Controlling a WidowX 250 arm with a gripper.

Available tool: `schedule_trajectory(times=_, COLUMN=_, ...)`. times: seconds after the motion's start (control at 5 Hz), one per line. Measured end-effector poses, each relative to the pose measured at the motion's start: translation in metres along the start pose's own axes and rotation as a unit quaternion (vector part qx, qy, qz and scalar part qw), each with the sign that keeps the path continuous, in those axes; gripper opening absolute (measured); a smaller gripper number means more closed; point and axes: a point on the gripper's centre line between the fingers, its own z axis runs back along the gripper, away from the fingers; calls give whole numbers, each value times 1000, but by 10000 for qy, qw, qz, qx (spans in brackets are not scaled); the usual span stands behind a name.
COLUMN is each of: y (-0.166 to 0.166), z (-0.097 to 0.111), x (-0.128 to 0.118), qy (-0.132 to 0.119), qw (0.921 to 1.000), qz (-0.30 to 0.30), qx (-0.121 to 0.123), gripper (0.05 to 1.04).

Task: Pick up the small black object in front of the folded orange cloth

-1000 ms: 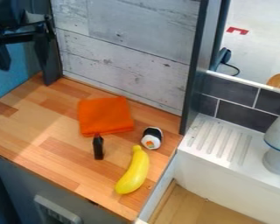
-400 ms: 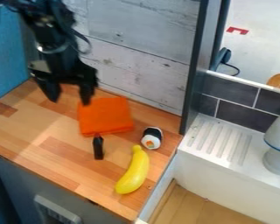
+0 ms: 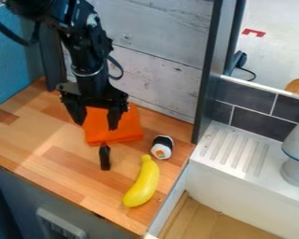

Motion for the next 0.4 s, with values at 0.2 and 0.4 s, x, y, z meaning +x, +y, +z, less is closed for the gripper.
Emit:
schedule_trajectory(times=0.2, y=-2, z=-7, x=-2, qy=119, qw=9999, qz=108, qx=-49, gripper=1001)
schedule_trajectory(times=0.4, y=-5, z=-15, x=-1, qy=127, qw=9997, qz=191, qx=-127, gripper=1000)
